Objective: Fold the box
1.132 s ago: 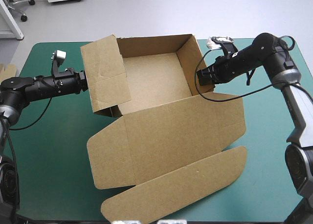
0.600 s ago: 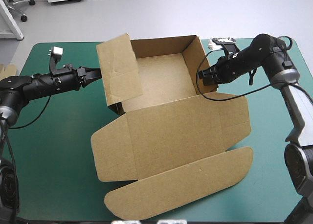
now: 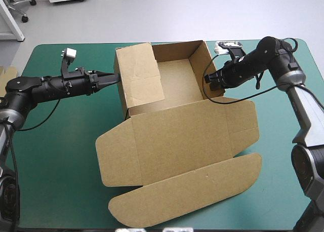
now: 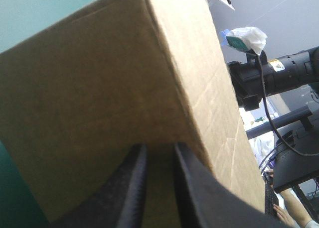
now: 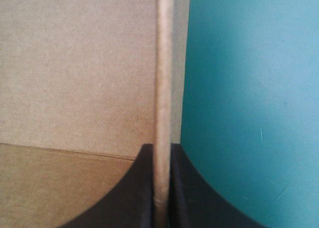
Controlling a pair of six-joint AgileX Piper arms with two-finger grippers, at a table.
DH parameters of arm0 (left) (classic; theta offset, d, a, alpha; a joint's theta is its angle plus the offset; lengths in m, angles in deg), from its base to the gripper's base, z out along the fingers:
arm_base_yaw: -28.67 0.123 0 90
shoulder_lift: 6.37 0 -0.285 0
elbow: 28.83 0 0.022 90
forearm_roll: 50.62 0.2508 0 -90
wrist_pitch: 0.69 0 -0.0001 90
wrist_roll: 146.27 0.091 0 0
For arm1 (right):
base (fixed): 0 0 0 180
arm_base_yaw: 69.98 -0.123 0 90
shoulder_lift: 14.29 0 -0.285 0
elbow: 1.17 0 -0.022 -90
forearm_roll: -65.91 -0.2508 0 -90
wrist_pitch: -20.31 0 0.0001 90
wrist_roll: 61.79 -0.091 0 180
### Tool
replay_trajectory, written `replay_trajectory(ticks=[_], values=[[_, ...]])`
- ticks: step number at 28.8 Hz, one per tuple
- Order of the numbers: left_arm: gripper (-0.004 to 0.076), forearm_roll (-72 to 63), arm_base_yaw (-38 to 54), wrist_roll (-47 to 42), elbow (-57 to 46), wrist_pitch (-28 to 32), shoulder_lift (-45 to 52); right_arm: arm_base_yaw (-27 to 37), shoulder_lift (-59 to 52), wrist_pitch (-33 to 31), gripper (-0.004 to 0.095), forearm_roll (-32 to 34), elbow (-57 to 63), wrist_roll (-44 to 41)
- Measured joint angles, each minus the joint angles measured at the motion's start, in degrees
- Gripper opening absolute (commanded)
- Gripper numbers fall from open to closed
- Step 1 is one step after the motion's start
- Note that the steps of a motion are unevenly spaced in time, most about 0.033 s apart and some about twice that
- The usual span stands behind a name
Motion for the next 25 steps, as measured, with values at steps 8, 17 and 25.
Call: replay_trajectory(ticks=[8,17,25], values=[[0.0511,-0.26,-0.02,-4.34,0.23,-0.05,0.11,0.00,0.00,-0.16,-0.0028,-0.06,0.00,-0.06],[0.0509,-0.18,-0.73,-5.61,0.48,0.80,0.11,0.00,0.00,-0.16,-0.0024,-0.16,0.00,-0.87],[0.0469,8.73,-6.88,-7.37,2.12,8.71,0.11,-3.56,0.00,1.69,-0.0013,7.56,0.00,-5.71]])
